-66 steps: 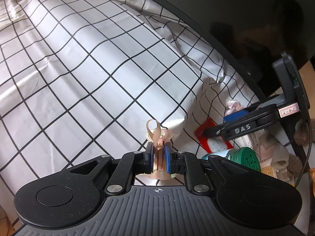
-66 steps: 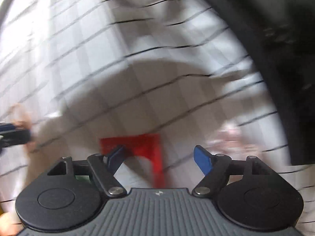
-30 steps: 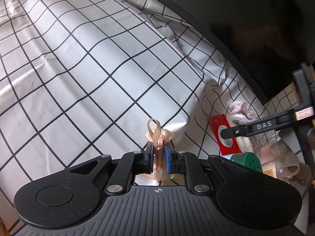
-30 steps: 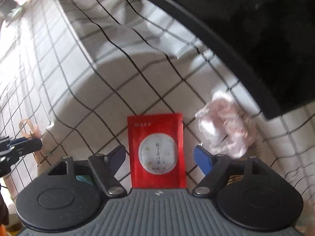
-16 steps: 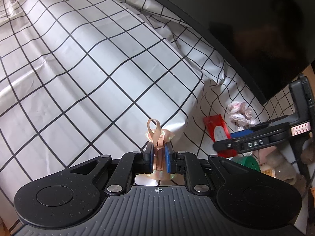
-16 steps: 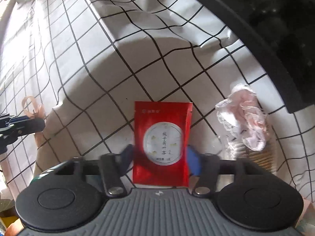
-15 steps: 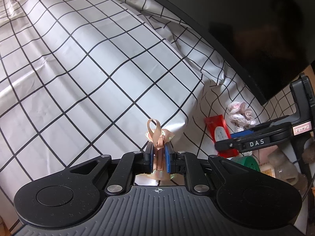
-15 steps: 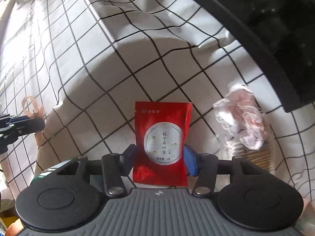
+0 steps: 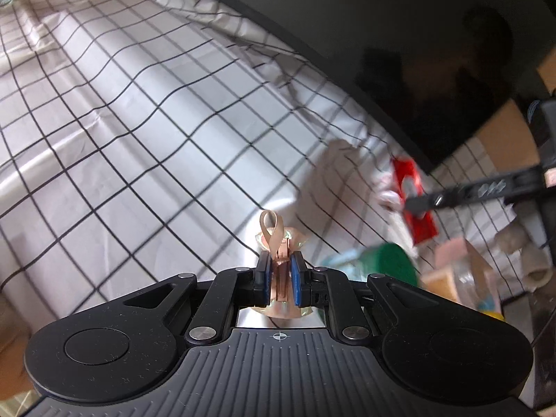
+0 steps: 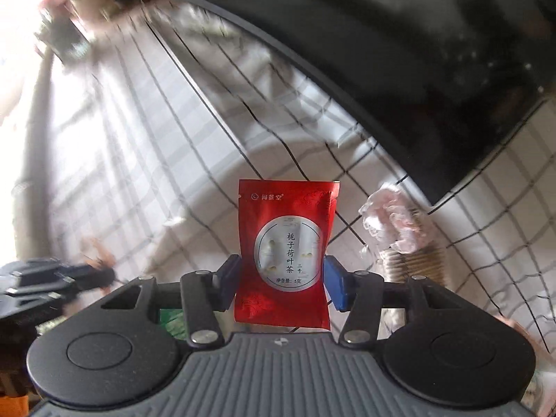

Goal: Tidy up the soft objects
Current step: 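Carry the ribbon bow in the left tool while the right tool carries the red packet toward the pink box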

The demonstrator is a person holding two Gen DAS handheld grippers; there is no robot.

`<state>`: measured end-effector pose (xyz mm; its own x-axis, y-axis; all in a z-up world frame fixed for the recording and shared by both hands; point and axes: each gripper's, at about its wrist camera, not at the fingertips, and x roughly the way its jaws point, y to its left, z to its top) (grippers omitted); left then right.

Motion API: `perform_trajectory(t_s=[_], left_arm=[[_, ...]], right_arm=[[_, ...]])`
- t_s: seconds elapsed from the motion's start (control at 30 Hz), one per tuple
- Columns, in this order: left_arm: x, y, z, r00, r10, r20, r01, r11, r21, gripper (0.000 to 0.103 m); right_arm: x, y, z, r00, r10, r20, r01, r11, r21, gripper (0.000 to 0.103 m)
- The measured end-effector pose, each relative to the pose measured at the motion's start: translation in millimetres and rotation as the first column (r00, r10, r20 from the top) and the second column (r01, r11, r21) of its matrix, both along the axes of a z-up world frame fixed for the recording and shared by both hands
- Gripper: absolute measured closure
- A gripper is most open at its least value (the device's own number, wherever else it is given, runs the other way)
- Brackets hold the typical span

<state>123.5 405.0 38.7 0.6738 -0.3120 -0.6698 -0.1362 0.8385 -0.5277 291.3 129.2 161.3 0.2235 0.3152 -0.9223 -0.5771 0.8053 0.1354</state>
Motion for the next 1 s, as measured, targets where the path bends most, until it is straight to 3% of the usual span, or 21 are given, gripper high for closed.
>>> perform_trajectory(t_s=[0.1,0.17,0.4,0.57,0.73,0.87,1.0], left_arm=[[-14.1,-9.2,24.0,0.999,-0.044,0.018,0.044,0.999,0.003,0.089],[-20.9,-19.6,42.6,0.997,-0.077,0.032,0.075,0.996,0.049,0.089],[-23.4,-92.2,109.3,0.965,-0.219,0.146,0.193,0.966,0.170,0.089],[-10.4,-170.8,131.8,0.923,-0.340,0.180,0.304,0.931,0.199,0.089],[3.7,-263.4,133.4,0.850,-0.498,0.174,0.455,0.859,0.234,0.089],[24.6,-333.8,122.9,0.807,-0.578,0.124,0.548,0.810,0.210,0.089],[42.5,-388.1,111.2,0.786,-0.615,0.067,0.590,0.778,0.218,0.089]], right_arm=[[-25.3,-18.6,47.5,0.998,-0.004,0.058,0.000,0.997,0.073,0.052],[-45.4,-31.7,67.6,0.995,-0.012,0.100,0.002,0.994,0.107,0.051],[-96.0,-108.6,94.0,0.964,-0.133,0.231,0.095,0.981,0.170,0.050],[-121.7,-180.7,80.6,0.935,-0.273,0.229,0.212,0.943,0.257,0.050],[-142.2,-257.6,58.3,0.872,-0.429,0.237,0.366,0.891,0.267,0.049],[-150.2,-305.5,31.7,0.826,-0.521,0.216,0.462,0.845,0.271,0.049],[-152.8,-344.6,7.6,0.771,-0.608,0.187,0.538,0.780,0.320,0.049]])
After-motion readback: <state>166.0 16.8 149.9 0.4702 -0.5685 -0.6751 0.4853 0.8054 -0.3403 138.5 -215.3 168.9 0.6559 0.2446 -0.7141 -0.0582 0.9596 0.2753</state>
